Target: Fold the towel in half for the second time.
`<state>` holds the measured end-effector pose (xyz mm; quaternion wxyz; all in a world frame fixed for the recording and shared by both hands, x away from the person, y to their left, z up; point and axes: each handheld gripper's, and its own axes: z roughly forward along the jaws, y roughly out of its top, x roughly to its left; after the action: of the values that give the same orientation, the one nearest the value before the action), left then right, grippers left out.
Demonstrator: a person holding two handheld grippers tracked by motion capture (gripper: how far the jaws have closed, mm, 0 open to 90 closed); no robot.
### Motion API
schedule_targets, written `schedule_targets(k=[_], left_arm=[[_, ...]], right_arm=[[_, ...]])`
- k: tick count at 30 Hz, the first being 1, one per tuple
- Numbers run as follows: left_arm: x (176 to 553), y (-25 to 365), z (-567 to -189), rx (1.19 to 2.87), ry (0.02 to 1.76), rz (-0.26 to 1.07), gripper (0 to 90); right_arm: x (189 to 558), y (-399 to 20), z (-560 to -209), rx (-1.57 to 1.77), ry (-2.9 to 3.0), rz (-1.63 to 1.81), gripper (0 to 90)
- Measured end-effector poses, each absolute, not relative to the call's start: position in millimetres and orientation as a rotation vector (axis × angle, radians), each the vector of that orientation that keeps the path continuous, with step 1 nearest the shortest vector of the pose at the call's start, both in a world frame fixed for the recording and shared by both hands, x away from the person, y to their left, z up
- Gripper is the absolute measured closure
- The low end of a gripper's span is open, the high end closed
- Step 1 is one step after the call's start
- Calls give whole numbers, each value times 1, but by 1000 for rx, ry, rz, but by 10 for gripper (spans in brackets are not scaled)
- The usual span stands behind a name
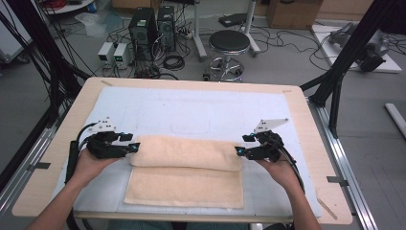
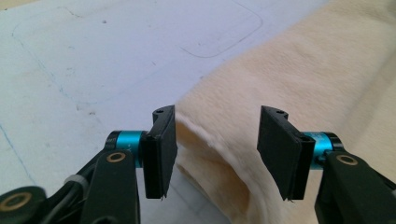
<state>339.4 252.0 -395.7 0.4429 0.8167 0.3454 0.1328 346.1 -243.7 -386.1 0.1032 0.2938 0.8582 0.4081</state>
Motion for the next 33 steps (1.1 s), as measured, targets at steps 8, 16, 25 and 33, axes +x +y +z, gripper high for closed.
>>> schedule_targets(k=[8, 16, 25, 33], left_arm=[[366, 248, -416, 2025, 933, 226, 416], [369, 249, -420, 2011, 931, 155, 732], [360, 250, -410, 2035, 889, 202, 862], [332, 254, -387, 1978, 809, 271, 863]], right_arm=[[374, -230, -409, 954, 2643, 1202, 400], [373, -229, -409, 890, 2734, 1238, 776], [365, -231, -399, 821, 2700, 1273, 827], [350, -234, -384, 758, 2662, 1313, 827]])
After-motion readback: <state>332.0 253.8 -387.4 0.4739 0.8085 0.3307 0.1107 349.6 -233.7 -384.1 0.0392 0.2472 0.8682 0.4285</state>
